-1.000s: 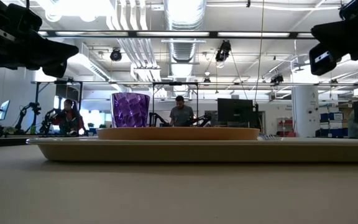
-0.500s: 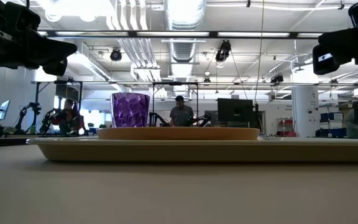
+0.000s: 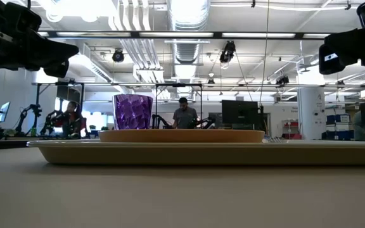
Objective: Pick and place plate/cup/fork/spoon on tray
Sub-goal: Return to Home Position
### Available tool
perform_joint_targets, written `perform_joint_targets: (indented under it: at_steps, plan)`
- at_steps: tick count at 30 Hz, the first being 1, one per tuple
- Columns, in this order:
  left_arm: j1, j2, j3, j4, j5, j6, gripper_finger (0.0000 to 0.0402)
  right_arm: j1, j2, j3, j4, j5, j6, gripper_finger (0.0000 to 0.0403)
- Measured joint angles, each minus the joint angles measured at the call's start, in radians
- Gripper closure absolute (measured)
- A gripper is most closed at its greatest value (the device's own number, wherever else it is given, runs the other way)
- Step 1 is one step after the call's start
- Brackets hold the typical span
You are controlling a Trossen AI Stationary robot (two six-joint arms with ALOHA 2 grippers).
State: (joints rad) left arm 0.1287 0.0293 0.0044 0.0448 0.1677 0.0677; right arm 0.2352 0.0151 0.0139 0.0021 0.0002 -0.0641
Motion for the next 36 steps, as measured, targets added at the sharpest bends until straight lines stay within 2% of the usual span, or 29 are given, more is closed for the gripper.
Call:
perform_joint_targets:
  at_steps: [36]
  plan:
    - [0.0, 0.037, 0.0, -0.001, 0.001, -0.008, 0.0402, 0.0, 0.0, -0.001, 0.01, 0.003, -0.015, 0.0392]
